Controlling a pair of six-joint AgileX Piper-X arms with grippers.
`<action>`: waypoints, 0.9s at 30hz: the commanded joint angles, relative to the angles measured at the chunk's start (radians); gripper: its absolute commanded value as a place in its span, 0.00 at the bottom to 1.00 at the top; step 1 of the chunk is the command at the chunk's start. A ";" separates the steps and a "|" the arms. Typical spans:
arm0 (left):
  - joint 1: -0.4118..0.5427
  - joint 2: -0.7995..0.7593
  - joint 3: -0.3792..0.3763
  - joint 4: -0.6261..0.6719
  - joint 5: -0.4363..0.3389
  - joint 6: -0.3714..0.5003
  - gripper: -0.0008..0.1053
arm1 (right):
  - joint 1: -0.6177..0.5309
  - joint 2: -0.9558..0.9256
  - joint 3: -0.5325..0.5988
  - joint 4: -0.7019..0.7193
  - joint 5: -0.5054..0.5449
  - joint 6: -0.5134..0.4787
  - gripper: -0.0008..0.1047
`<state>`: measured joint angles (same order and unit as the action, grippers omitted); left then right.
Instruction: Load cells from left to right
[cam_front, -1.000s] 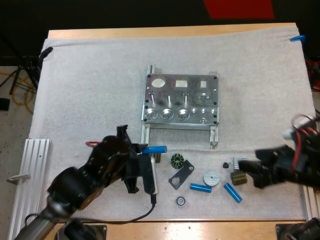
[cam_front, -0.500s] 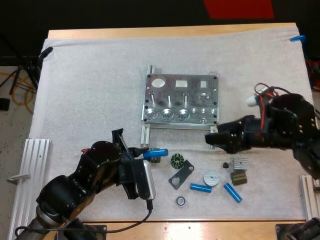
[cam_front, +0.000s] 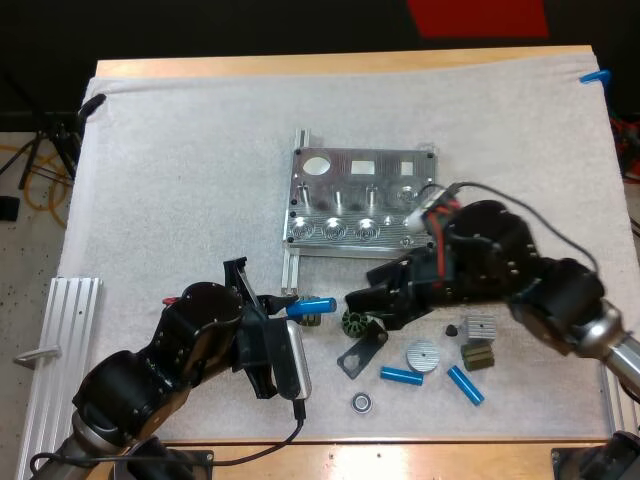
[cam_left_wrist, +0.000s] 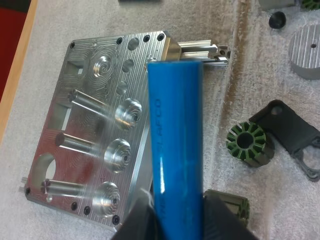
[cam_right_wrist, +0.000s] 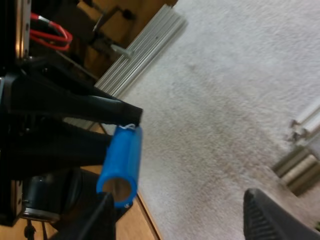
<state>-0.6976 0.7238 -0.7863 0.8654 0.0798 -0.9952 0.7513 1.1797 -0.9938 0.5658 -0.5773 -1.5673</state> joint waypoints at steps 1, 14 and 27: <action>-0.006 -0.005 -0.003 -0.002 0.007 -0.018 0.01 | 0.013 0.006 -0.008 -0.034 -0.006 0.003 0.51; -0.006 -0.005 -0.003 -0.002 0.007 -0.018 0.01 | 0.069 0.091 -0.008 -0.166 -0.048 0.087 0.51; -0.006 -0.005 -0.003 -0.014 -0.018 -0.034 0.03 | 0.069 0.096 -0.008 -0.163 -0.071 0.098 0.01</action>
<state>-0.6976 0.7238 -0.7863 0.8660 0.0707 -1.0095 0.8205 1.2787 -0.9938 0.4058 -0.6402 -1.4661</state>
